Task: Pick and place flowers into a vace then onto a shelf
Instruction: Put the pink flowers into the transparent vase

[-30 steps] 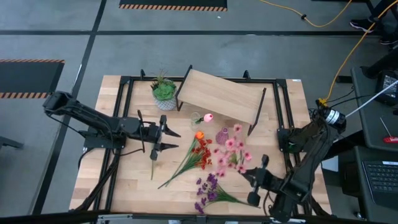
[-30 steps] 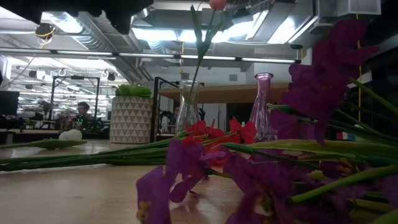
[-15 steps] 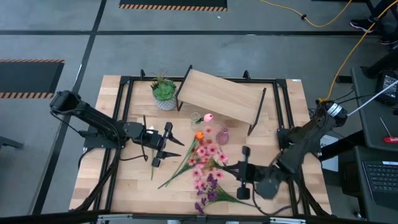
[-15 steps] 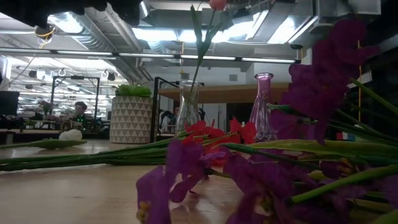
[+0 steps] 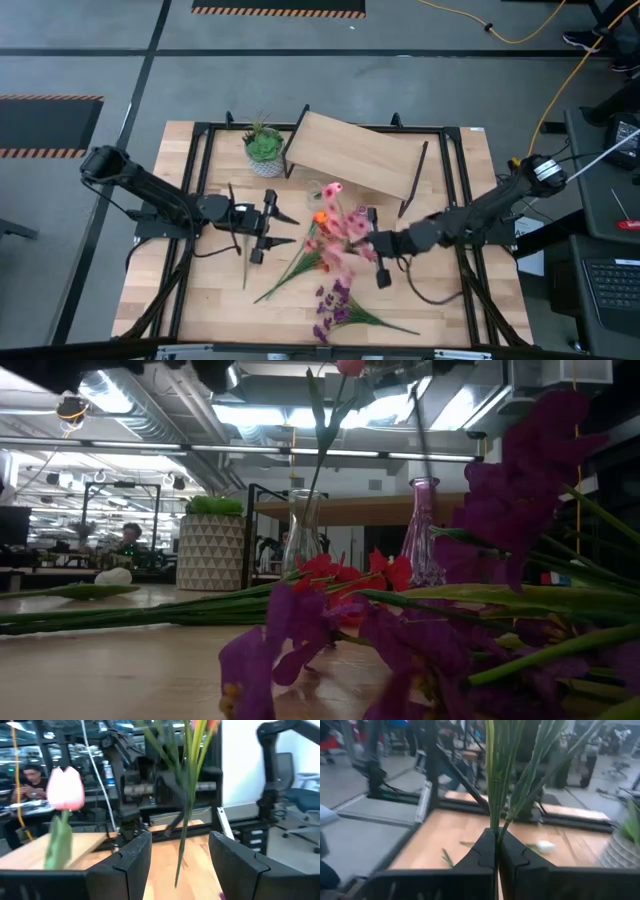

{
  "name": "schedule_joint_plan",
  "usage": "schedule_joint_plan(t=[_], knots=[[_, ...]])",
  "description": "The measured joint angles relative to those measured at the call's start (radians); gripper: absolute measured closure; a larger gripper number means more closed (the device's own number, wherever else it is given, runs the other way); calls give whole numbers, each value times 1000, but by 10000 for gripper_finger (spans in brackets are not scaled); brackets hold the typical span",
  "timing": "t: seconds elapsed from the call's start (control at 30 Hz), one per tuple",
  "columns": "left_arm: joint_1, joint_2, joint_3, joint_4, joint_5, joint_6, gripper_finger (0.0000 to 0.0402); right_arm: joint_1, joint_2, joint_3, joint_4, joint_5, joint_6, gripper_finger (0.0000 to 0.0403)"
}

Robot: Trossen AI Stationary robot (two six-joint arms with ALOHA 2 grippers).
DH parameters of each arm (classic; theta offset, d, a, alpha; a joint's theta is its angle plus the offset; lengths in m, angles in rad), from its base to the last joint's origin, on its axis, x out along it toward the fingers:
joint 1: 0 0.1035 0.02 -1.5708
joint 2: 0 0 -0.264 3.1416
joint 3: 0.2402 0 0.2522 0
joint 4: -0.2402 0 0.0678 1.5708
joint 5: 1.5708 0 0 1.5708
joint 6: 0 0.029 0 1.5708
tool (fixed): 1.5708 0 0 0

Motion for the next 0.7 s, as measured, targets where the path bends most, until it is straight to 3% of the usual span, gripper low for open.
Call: schedule_joint_plan(t=[0.2,0.3,0.47,0.7], knots=[[39,12,83,-132,3,0,210,-97,51,10,93,-146,-50,403],[49,36,91,-125,2,0,210,-132,55,10,104,-151,-64,403],[66,83,114,-108,4,-1,210,-172,62,11,166,-250,-71,403],[66,136,170,-67,57,34,210,-205,90,10,194,-279,-90,403]])
